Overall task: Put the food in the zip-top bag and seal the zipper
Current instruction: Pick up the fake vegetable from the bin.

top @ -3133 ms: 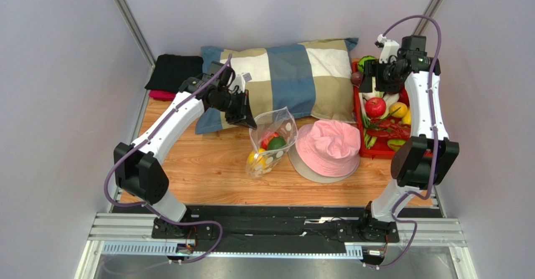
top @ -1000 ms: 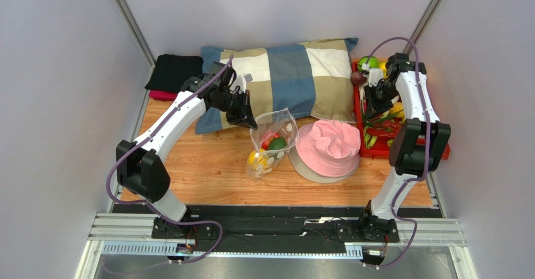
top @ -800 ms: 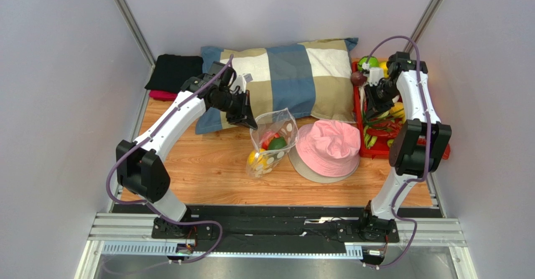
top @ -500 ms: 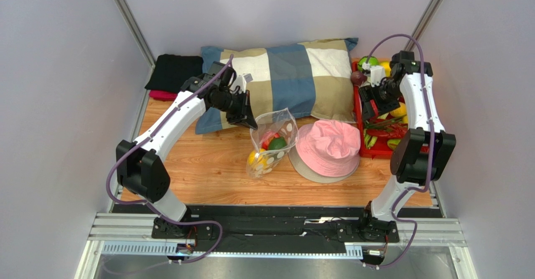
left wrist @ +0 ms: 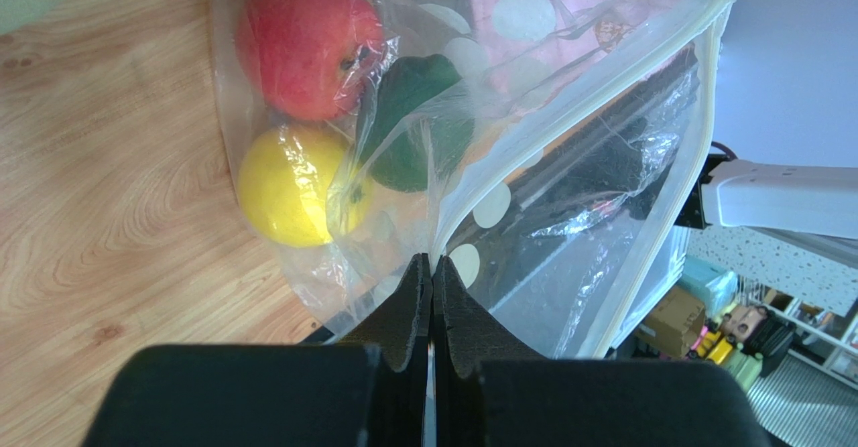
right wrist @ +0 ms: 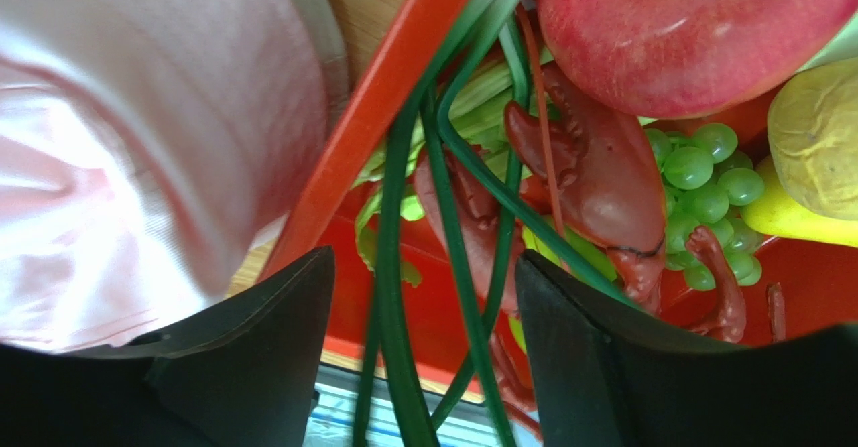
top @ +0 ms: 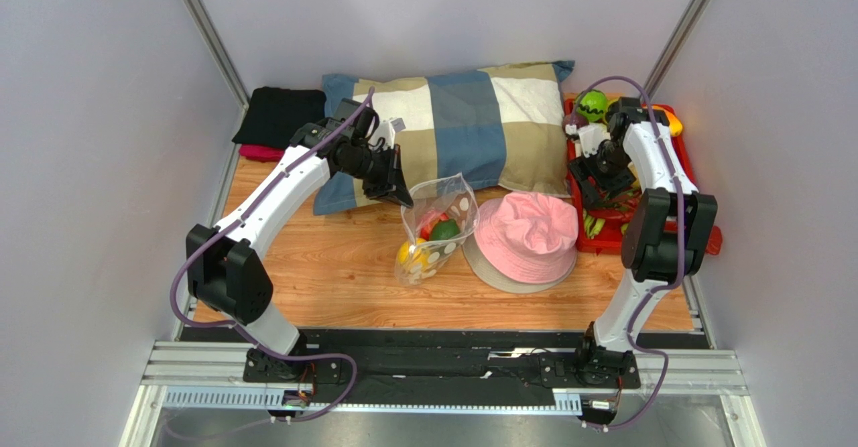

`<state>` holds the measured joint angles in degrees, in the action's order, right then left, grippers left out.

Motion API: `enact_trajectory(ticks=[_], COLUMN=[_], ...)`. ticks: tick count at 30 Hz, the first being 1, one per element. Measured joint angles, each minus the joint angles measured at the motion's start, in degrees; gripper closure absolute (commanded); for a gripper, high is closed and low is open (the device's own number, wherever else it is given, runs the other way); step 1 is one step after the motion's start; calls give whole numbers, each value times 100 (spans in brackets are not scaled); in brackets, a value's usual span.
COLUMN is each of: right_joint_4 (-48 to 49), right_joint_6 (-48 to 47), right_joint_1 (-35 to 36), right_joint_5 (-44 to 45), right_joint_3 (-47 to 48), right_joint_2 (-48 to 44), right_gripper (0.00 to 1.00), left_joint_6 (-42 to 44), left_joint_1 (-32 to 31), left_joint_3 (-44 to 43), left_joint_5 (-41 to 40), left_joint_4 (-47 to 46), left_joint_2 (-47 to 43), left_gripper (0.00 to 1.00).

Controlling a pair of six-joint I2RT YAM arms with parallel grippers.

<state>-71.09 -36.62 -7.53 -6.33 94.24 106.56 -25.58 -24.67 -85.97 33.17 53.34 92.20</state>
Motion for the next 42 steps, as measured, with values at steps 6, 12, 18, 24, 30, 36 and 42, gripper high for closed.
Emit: enact_trajectory(ticks=[6,12,18,24,30,36,42], right_joint_4=[79,4,-339,-557,-625,-627,-627], right_joint_6=[-136,-240,-240,-190,-68,66,466], right_joint_1=[-4,-4,-4,-4,-26,-92,-107], right_joint_5=[190,127,-269,-730,-1147,-1751,-2754], right_joint_3=[-70,-35,385,791,1051,1399,1801], right_joint_2=[105,103,-35,-382,-544,-739,-1329], right_gripper=[99,100,100,100,100,100,100], left_joint_6=[-2,0,-2,0,0,0,7], left_joint_1=[0,0,0,0,-2,0,0], left_joint_3=[0,0,0,0,0,0,0], left_joint_5=[0,0,7,46,83,105,153], left_joint_4=[0,0,0,0,0,0,0], left_joint_2=[2,7,9,9,9,9,9], left_gripper=[100,100,100,100,100,100,100])
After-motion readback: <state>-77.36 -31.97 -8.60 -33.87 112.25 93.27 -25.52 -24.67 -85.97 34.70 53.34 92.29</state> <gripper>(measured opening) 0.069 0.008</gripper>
